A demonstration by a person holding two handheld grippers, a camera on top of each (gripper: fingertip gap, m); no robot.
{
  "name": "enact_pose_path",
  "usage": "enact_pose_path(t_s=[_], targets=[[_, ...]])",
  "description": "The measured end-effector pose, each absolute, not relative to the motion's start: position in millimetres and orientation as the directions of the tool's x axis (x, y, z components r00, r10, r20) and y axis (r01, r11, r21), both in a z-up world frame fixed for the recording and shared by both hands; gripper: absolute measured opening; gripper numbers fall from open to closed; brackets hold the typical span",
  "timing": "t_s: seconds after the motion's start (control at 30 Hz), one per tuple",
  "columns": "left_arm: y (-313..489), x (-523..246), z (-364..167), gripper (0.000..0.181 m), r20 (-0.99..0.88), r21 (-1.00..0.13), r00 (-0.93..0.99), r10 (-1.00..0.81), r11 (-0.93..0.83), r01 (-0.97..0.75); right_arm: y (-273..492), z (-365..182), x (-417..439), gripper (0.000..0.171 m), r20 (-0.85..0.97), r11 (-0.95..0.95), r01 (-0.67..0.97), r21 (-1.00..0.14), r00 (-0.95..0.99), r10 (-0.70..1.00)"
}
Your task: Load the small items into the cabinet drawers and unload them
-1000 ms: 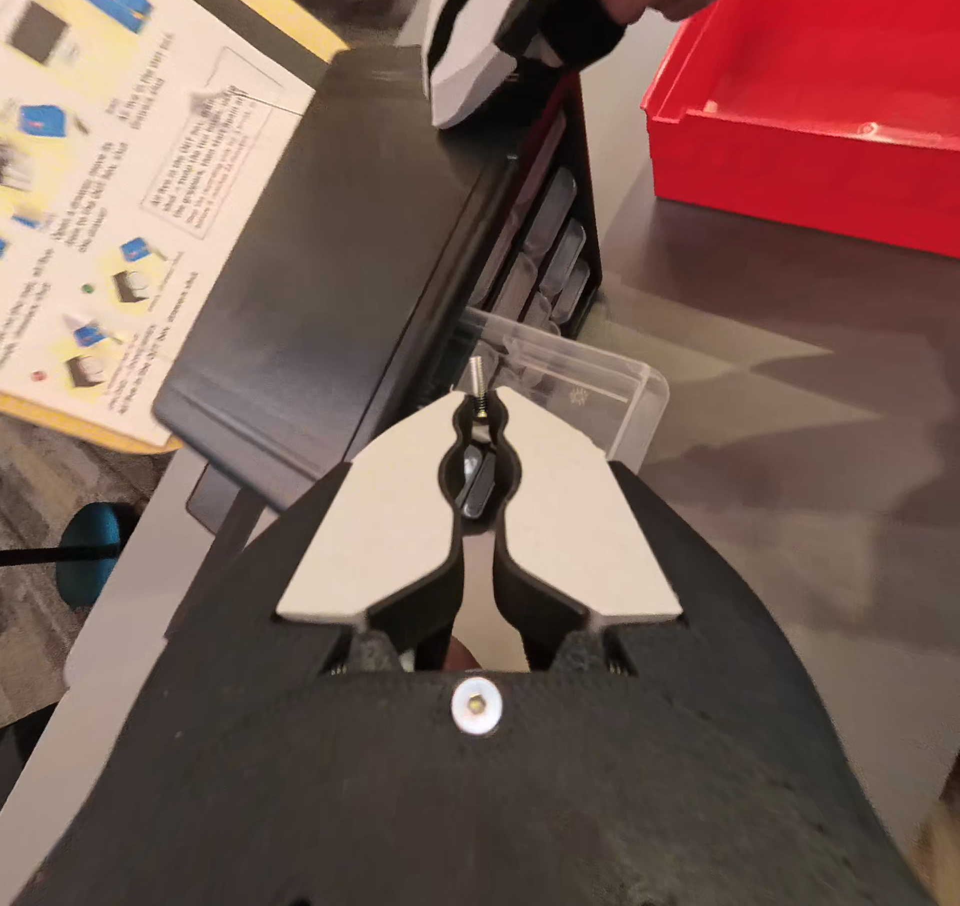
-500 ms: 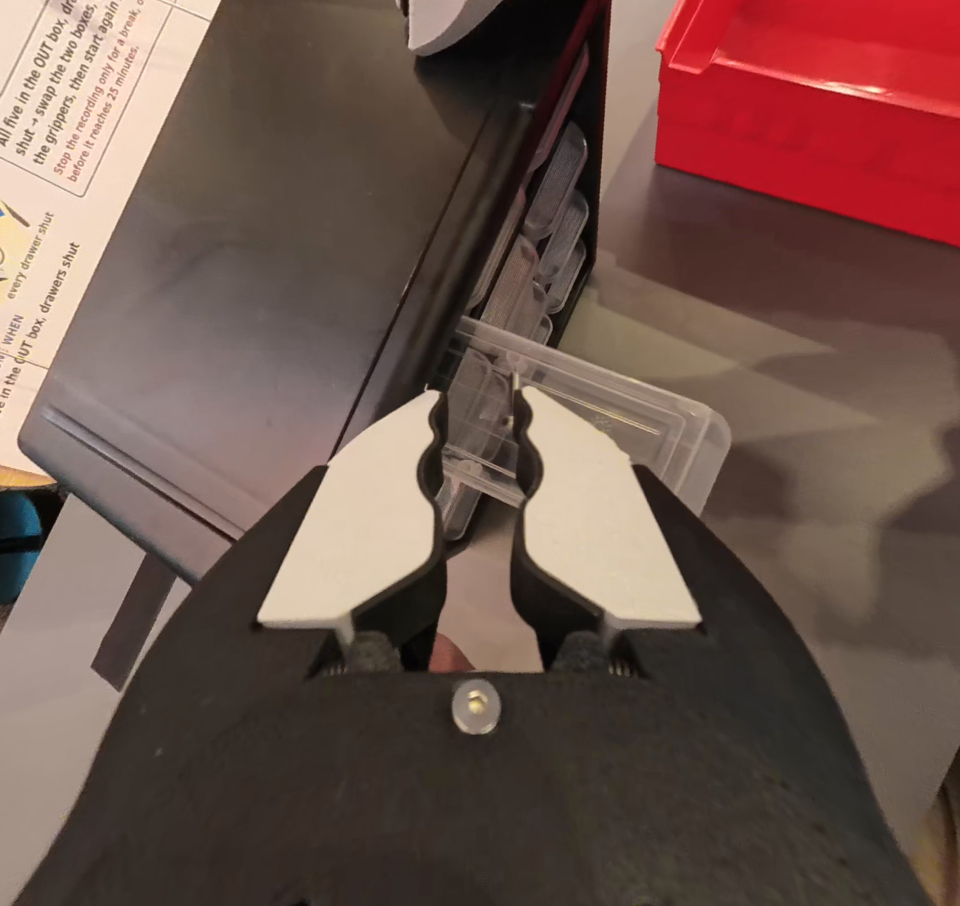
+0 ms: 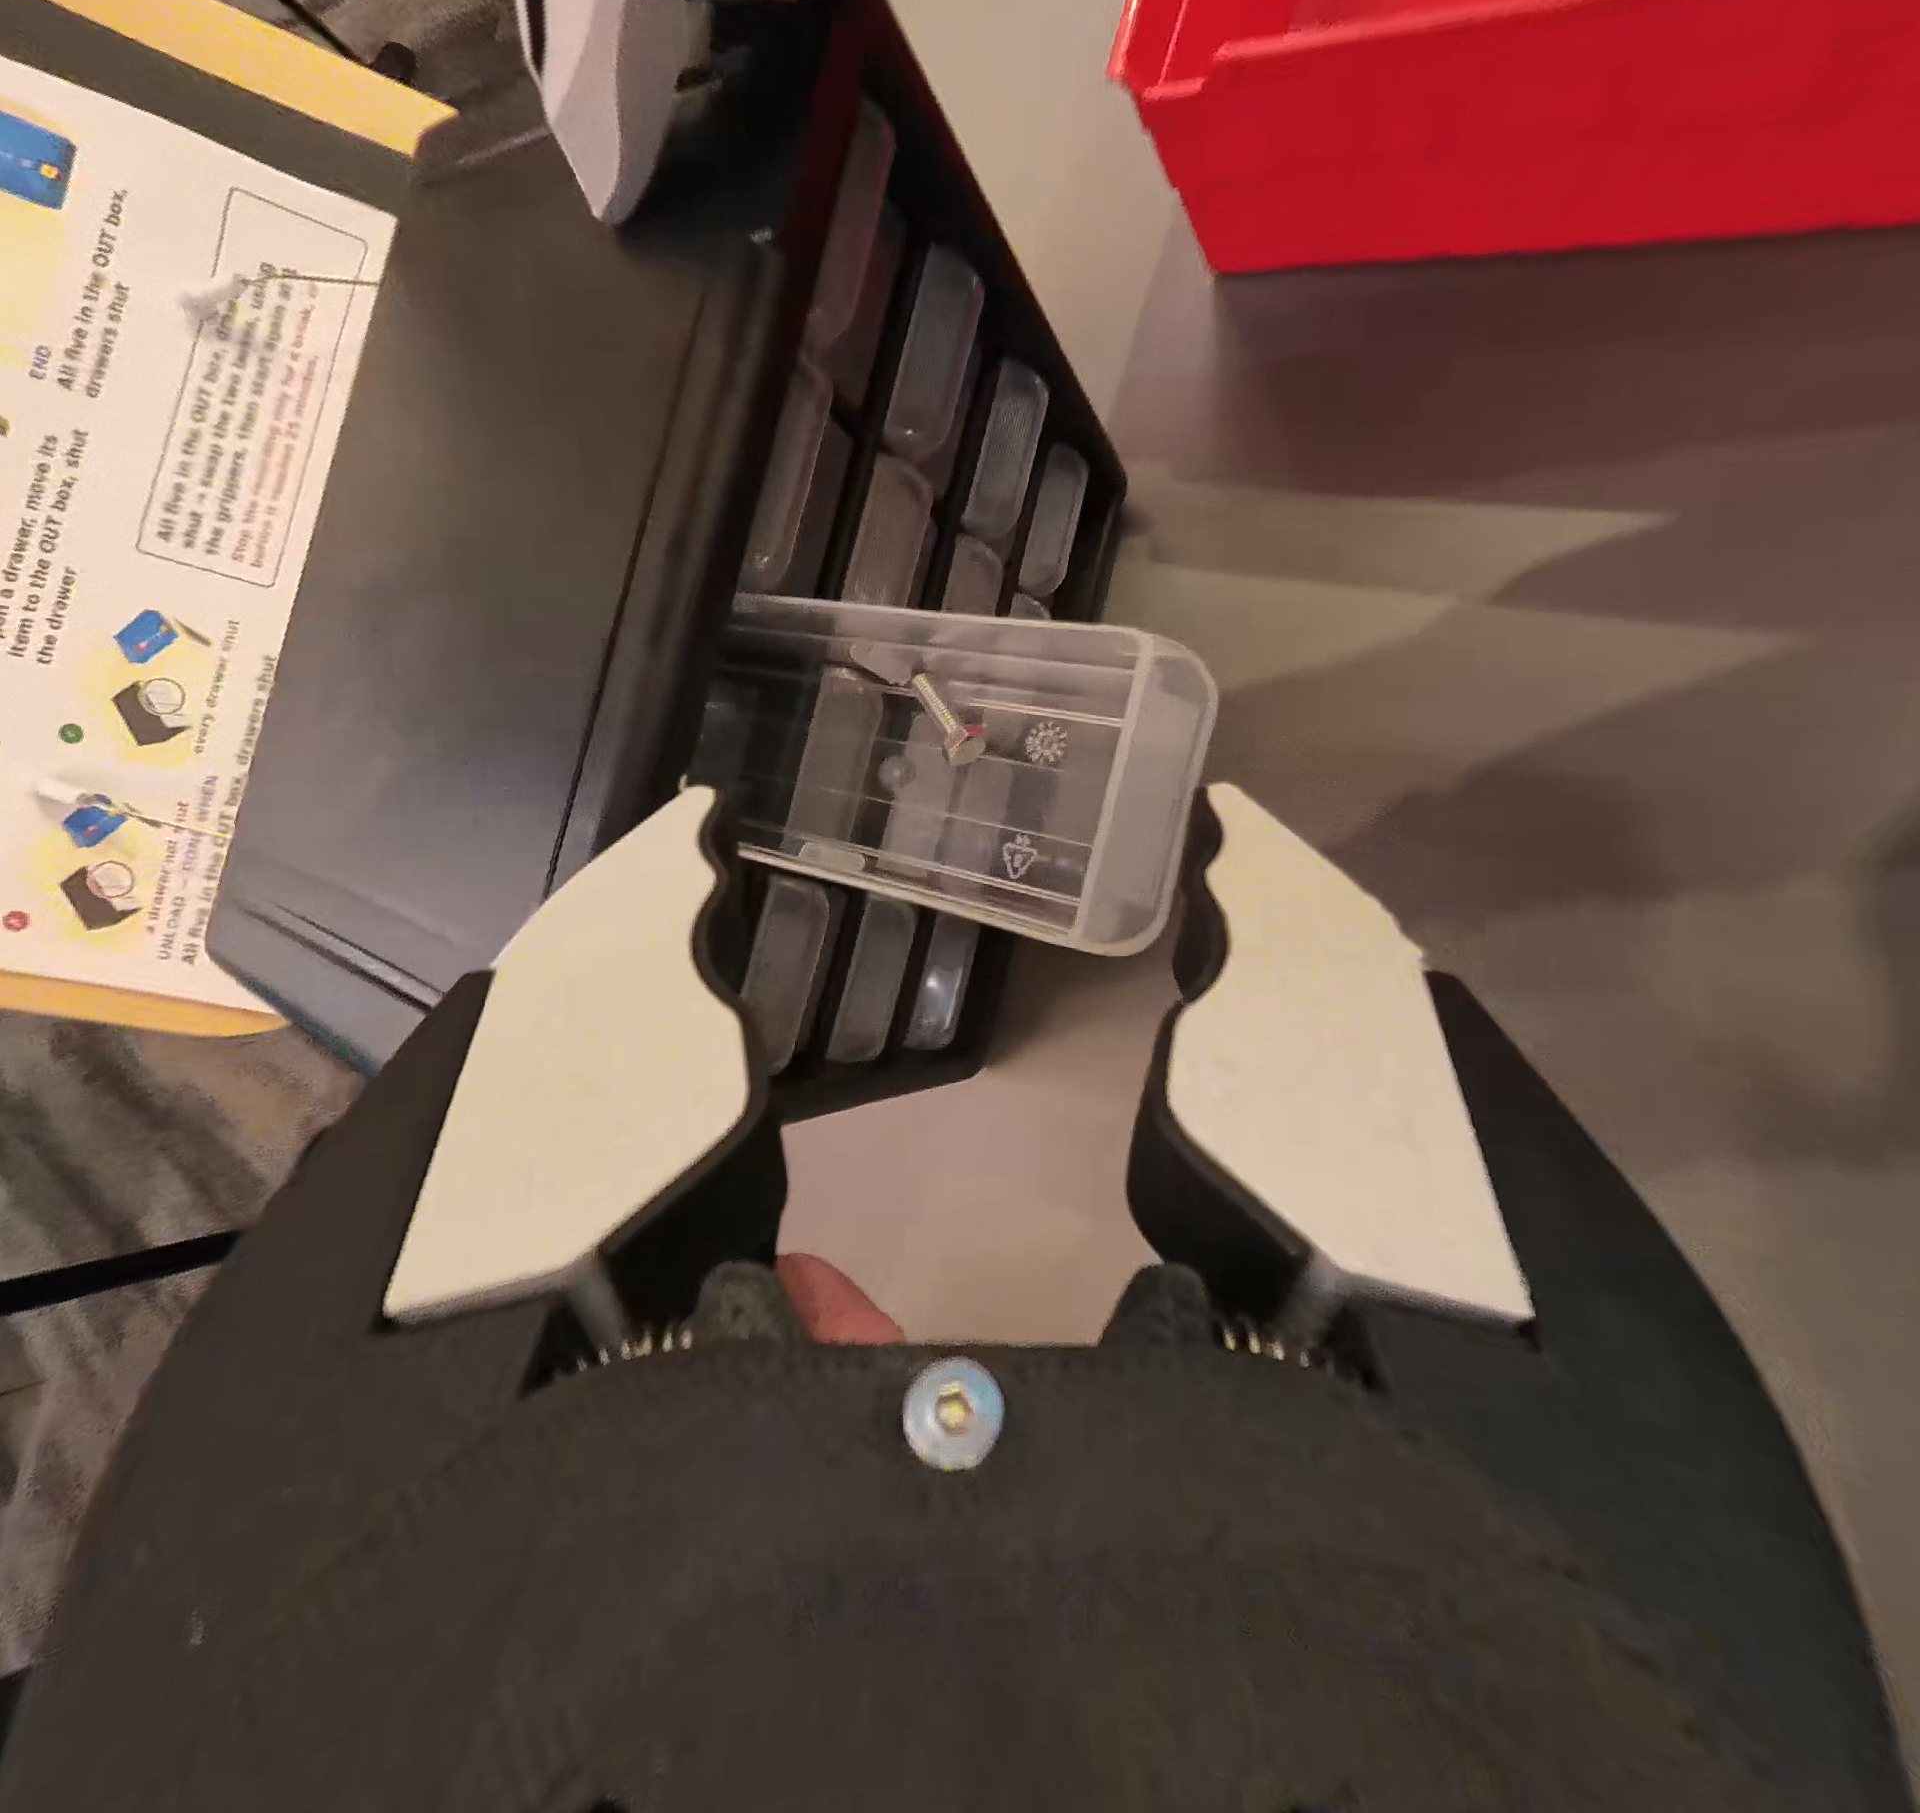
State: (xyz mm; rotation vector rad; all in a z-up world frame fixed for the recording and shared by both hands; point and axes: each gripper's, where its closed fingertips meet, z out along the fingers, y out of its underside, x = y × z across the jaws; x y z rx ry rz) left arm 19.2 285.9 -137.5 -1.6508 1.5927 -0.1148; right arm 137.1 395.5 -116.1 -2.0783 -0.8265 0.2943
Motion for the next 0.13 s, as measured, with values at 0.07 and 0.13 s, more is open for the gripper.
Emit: enact_pose_path(t_s=[0.07, 0.13], targets=[[289.1, 23.0, -139.2, 0.086, -0.479, -0.597, 0.205, -0.854, 0.145, -0.789, 395.4, -116.1, 137.1, 0.013, 0.088, -0.414, 0.45, -0.791, 0.753, 0.652], [293.3, 26.2, -136.0, 0.087, -0.505, -0.604, 0.219, -0.835, 0.16, -0.781, 395.4, -116.1, 137.2, 0.013, 0.088, -0.413, 0.45, -0.791, 0.754, 0.651]])
